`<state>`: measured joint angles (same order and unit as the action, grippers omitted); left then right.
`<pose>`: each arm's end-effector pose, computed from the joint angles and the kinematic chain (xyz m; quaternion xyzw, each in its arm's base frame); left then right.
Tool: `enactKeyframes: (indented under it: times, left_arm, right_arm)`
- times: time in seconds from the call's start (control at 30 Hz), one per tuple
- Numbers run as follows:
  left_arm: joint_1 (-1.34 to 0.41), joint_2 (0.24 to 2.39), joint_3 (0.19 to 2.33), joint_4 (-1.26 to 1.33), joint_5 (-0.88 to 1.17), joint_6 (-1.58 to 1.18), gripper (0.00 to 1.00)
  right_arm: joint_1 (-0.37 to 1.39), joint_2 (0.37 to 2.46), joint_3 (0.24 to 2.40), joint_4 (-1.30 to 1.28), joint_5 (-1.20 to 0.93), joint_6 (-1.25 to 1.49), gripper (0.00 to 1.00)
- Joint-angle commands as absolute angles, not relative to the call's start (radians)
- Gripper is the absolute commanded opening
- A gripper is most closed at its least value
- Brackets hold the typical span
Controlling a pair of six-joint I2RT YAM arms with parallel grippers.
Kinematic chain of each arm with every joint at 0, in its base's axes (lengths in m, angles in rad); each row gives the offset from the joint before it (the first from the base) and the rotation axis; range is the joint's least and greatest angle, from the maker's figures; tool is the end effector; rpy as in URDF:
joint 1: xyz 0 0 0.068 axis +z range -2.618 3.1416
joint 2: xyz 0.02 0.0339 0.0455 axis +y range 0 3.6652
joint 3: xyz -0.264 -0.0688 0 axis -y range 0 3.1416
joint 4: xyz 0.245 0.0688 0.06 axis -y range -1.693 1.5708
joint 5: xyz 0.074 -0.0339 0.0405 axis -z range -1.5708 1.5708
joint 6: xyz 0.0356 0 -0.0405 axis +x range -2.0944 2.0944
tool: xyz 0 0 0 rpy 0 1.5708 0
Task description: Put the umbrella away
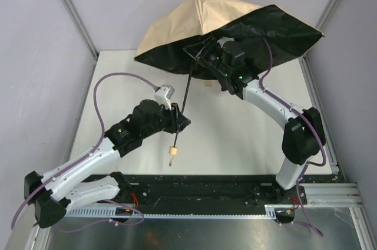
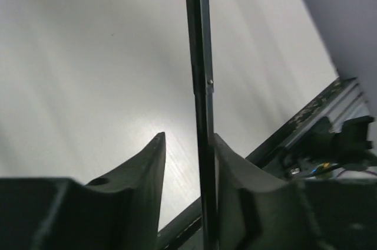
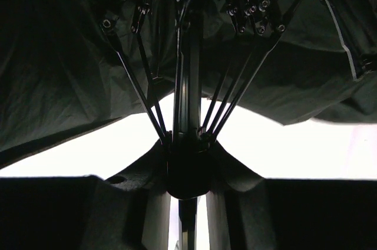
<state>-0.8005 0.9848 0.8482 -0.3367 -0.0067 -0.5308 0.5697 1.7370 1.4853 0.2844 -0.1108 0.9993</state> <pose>0.1551 -0.1595 0.3096 0.1130 0.8457 -0.3199 0.4120 0.3559 0.2327 0.3745 0.1091 0.6869 0.5341 0.4806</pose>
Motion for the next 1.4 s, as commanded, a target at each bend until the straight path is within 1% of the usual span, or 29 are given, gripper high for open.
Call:
enactKeyframes:
  times: [0.0,0.1,0.17,0.2,0.23,0.3,0.33,0.4,0.5,0.6,0.63,0.73,0.8,0.93,1.03,1.1,1.23,1.37]
  left_arm:
    - [-0.782,0.904,0.751,-0.18,0.071,-0.587,0.45]
    - [-0.782,0.86,0.687,-0.156,0.106,-0.607,0.53]
    - [-0.782,0.843,0.664,-0.145,0.125,-0.615,0.53]
    - [-0.782,0.84,0.657,-0.136,0.139,-0.616,0.5]
    - [-0.782,0.841,0.654,-0.124,0.155,-0.615,0.44]
    - [-0.781,0.855,0.661,-0.102,0.179,-0.607,0.15]
    - [-0.78,0.868,0.672,-0.097,0.182,-0.603,0.08]
    - [-0.766,0.896,0.708,-0.094,0.185,-0.599,0.02]
    - [-0.711,0.926,0.775,-0.093,0.171,-0.612,0.0]
    - [-0.641,0.964,0.854,-0.085,0.17,-0.633,0.0]
    - [-0.626,0.982,0.877,-0.083,0.175,-0.631,0.0]
    - [-0.607,1.032,0.912,-0.073,0.179,-0.62,0.0]
    - [-0.605,1.052,0.899,-0.064,0.186,-0.628,0.0]
    - [-0.607,1.05,0.831,-0.016,0.21,-0.678,0.0]
    - [-0.59,1.04,0.82,-0.007,0.203,-0.698,0.0]
    - [-0.583,1.036,0.842,0.008,0.194,-0.7,0.0]
    - [-0.549,1.056,0.904,0.026,0.167,-0.685,0.0]
    - [-0.469,1.089,0.968,0.061,0.25,-0.692,0.0]
  right_arm:
    - [0.566,1.708,1.593,0.385,-0.306,1.007,0.0]
    - [0.554,1.723,1.61,0.412,-0.342,1.015,0.0]
    - [0.543,1.729,1.618,0.423,-0.36,1.015,0.0]
    - [0.537,1.734,1.626,0.431,-0.376,1.014,0.0]
    - [0.531,1.741,1.641,0.434,-0.394,1.009,0.0]
    - [0.523,1.76,1.683,0.423,-0.44,0.98,0.0]
    - [0.52,1.771,1.707,0.406,-0.465,0.959,0.0]
    - [0.518,1.794,1.759,0.329,-0.506,0.886,0.0]
    - [0.537,1.799,1.759,0.156,-0.503,0.739,0.0]
    - [0.622,1.736,1.572,0.135,-0.443,0.662,0.0]
    - [0.659,1.711,1.482,0.164,-0.422,0.675,0.0]
    - [0.789,1.622,1.201,0.363,-0.326,0.754,0.0]
    - [0.846,1.586,1.107,0.433,-0.279,0.786,0.0]
    - [0.844,1.579,1.086,0.49,-0.281,0.798,0.0]
    - [0.847,1.593,1.105,0.454,-0.276,0.792,0.0]
    - [0.896,1.592,1.081,0.443,-0.234,0.788,0.0]
    - [0.976,1.583,0.973,0.552,-0.15,0.852,0.0]
    - [0.998,1.569,0.951,0.543,-0.145,0.853,0.0]
